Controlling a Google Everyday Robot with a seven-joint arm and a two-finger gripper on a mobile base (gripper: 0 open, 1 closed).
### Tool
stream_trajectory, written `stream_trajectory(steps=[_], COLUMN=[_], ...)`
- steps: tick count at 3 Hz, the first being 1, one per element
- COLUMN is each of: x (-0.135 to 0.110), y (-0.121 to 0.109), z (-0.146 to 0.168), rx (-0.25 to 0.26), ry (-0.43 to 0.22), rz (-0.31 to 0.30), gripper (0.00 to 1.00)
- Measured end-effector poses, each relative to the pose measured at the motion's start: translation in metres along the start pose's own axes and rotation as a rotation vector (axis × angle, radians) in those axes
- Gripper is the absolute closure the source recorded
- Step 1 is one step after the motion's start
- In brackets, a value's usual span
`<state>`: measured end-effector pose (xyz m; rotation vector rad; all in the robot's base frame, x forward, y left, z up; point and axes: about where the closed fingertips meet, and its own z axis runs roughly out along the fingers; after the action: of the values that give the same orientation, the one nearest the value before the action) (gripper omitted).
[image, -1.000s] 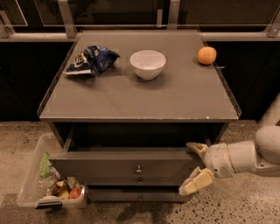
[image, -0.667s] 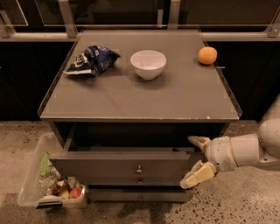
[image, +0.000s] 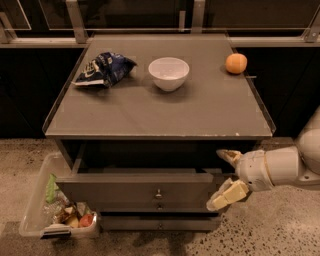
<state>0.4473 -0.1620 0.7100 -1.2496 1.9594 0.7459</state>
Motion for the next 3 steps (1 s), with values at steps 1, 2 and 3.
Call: stream_trajectory(steps=[1,2,3], x=[0.003,0.014,0.028], y=[-0.003,-0.006,0.001], z=[0.009,0.036,0.057], rx=[-0.002,-0.054,-0.138], ry=[-0.019,0.017,0.103], rz=[0.007,0.012,0.009], gripper=[0.0,0.0,0.0])
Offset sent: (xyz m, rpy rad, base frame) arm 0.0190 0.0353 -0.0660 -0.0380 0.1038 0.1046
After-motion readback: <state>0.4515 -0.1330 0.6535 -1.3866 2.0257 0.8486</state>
